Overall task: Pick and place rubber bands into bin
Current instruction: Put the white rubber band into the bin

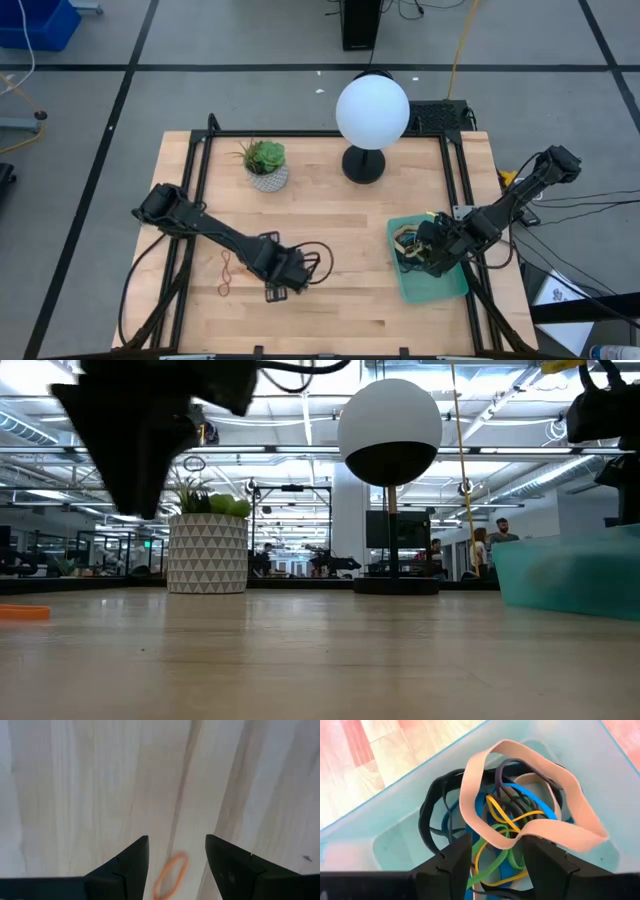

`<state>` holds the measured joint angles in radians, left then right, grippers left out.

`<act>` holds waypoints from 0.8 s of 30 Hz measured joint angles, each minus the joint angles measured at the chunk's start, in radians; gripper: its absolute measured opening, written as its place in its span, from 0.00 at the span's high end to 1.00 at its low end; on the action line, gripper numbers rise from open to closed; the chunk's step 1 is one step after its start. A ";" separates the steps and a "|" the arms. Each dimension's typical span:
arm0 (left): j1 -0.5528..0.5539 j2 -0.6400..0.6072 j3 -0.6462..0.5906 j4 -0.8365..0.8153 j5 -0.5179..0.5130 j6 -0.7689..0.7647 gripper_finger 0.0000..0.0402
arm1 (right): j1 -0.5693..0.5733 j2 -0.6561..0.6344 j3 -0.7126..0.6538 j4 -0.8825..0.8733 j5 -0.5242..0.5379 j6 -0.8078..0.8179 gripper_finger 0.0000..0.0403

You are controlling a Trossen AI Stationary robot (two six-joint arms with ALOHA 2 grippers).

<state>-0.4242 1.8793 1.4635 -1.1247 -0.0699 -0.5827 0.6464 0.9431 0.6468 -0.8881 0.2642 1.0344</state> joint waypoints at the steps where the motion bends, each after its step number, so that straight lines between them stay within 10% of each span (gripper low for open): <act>1: -0.010 0.000 0.000 -0.023 0.000 -0.018 0.50 | 0.000 -0.001 0.000 0.000 0.000 0.000 0.58; 24: -0.084 -0.008 -0.355 0.226 0.123 -0.062 0.50 | 0.000 0.000 0.000 0.080 0.027 -0.011 0.58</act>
<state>-0.5083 1.8716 1.1081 -0.8989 0.0535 -0.6443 0.6468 0.9428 0.6468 -0.8083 0.2909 1.0237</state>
